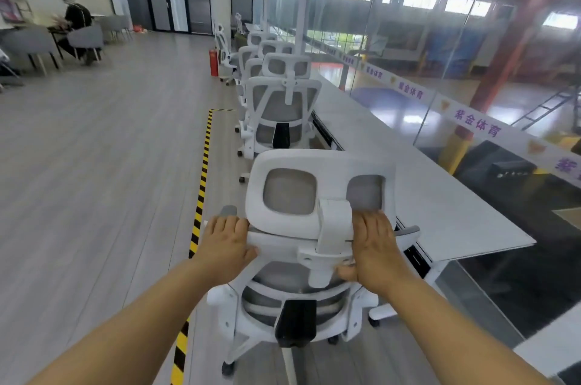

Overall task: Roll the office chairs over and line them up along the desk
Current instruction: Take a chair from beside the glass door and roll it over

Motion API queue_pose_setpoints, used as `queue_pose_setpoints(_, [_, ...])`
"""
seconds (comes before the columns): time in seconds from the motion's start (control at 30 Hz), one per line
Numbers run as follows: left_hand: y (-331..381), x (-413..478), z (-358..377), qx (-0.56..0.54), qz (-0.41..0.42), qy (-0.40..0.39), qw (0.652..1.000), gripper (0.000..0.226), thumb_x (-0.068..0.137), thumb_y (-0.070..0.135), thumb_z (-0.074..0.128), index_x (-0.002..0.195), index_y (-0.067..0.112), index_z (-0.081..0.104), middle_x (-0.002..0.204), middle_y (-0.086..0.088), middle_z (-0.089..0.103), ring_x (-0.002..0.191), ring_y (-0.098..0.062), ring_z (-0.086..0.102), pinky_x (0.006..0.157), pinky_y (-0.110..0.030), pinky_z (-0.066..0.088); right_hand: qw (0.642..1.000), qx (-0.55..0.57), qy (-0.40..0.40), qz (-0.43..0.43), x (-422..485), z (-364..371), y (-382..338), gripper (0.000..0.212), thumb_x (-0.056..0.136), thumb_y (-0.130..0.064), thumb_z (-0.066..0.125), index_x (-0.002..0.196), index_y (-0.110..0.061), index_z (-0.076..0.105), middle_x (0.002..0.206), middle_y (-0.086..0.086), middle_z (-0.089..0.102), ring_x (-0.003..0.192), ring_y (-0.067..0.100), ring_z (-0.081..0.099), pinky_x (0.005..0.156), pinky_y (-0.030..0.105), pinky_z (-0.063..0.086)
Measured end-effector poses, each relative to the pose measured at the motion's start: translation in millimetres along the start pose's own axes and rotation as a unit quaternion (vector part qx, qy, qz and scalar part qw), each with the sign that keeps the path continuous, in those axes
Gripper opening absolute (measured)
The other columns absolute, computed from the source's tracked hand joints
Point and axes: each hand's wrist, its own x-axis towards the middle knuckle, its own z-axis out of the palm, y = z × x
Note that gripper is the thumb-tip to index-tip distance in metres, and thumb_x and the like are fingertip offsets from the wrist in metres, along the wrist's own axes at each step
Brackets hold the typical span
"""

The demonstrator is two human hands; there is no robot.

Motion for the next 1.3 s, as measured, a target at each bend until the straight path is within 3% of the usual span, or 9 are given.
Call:
queue_pose_setpoints(0.17, [9, 88, 15, 0.012, -0.044, -0.036, 0.998, 0.048, 0.091, 0.051, 0.035, 0.123, 0.015, 0.039, 0.119, -0.003, 0.041, 0.115, -0.024, 0.037, 0.109, -0.039, 0.015, 1.0, 0.021, -0.01, -0.01, 71, 31, 66, 0.09, 0.054, -0.055, 0.057, 0.126, -0.007, 0.034, 0.116, 0.006, 0.035, 0.11, 0.029, 0.035, 0.101, 0.043, 0.038])
queue_pose_setpoints(0.27, [10, 138, 23, 0.006, -0.066, -0.049, 0.997, 0.049, 0.091, 0.053, 0.034, 0.122, 0.016, 0.038, 0.12, -0.001, 0.04, 0.115, -0.023, 0.035, 0.109, -0.038, 0.013, 1.0, 0.014, -0.012, -0.025, 116, 51, 104, 0.093, 0.053, -0.056, 0.06, 0.127, -0.006, 0.034, 0.116, 0.006, 0.034, 0.11, 0.028, 0.035, 0.103, 0.04, 0.033])
queue_pose_setpoints(0.4, [4, 197, 31, 0.009, -0.088, -0.059, 0.994, 0.076, 0.071, 0.065, 0.005, 0.122, 0.018, 0.036, 0.119, 0.0, 0.039, 0.115, -0.022, 0.033, 0.109, -0.037, 0.012, 0.998, 0.021, 0.015, -0.052, 170, 73, 137, 0.097, 0.044, -0.049, 0.074, 0.121, -0.002, 0.038, 0.111, 0.006, 0.035, 0.103, 0.029, 0.036, 0.1, 0.036, 0.026])
queue_pose_setpoints(0.47, [-3, 225, 37, 0.005, -0.106, -0.063, 0.992, 0.067, 0.081, 0.064, 0.016, 0.125, 0.017, 0.035, 0.122, -0.001, 0.039, 0.119, -0.022, 0.032, 0.111, -0.038, 0.011, 0.998, 0.03, 0.028, -0.056, 194, 84, 150, 0.096, 0.042, -0.046, 0.074, 0.12, -0.004, 0.038, 0.109, 0.004, 0.034, 0.102, 0.027, 0.035, 0.099, 0.036, 0.027])
queue_pose_setpoints(0.57, [-15, 267, 45, -0.007, -0.108, -0.059, 0.992, 0.051, 0.091, 0.053, 0.036, 0.128, 0.018, 0.033, 0.125, -0.002, 0.039, 0.12, -0.023, 0.031, 0.111, -0.038, 0.01, 0.998, 0.042, 0.021, -0.051, 231, 104, 169, 0.09, 0.044, -0.046, 0.069, 0.119, -0.007, 0.038, 0.108, 0.003, 0.035, 0.101, 0.025, 0.035, 0.095, 0.041, 0.042])
queue_pose_setpoints(0.83, [-51, 368, 68, -0.041, -0.093, -0.042, 0.994, 0.054, 0.089, 0.052, 0.041, 0.131, 0.02, 0.03, 0.126, -0.001, 0.035, 0.124, -0.022, 0.026, 0.114, -0.04, 0.002, 0.998, 0.059, -0.025, 0.011, 323, 144, 206, 0.098, 0.046, -0.068, 0.057, 0.126, -0.023, 0.024, 0.118, 0.001, 0.037, 0.113, 0.018, 0.028, 0.102, 0.031, 0.028])
queue_pose_setpoints(0.93, [-72, 401, 73, -0.044, -0.078, -0.043, 0.995, 0.055, 0.088, 0.052, 0.042, 0.131, 0.02, 0.031, 0.125, 0.0, 0.036, 0.123, -0.022, 0.028, 0.114, -0.04, 0.004, 0.997, 0.062, -0.042, 0.019, 358, 157, 213, 0.101, 0.045, -0.07, 0.055, 0.128, -0.025, 0.019, 0.123, 0.001, 0.034, 0.117, 0.019, 0.026, 0.106, 0.035, 0.03])
queue_pose_setpoints(1.03, [-90, 434, 78, -0.036, -0.062, -0.035, 0.997, 0.056, 0.088, 0.051, 0.043, 0.132, 0.02, 0.03, 0.125, 0.001, 0.036, 0.122, -0.021, 0.029, 0.113, -0.039, 0.005, 0.997, 0.074, -0.032, 0.02, 388, 170, 221, 0.098, 0.043, -0.069, 0.06, 0.124, -0.024, 0.026, 0.115, -0.002, 0.036, 0.111, 0.017, 0.027, 0.105, 0.044, 0.035])
queue_pose_setpoints(1.3, [-119, 504, 89, -0.041, -0.062, -0.039, 0.996, 0.052, 0.09, 0.044, 0.044, 0.133, 0.021, 0.027, 0.13, 0.0, 0.034, 0.126, -0.022, 0.025, 0.115, -0.041, 0.002, 0.997, 0.074, -0.025, 0.025, 448, 200, 239, 0.097, 0.045, -0.069, 0.059, 0.124, -0.025, 0.025, 0.112, -0.007, 0.027, 0.112, 0.016, 0.026, 0.105, 0.048, 0.034])
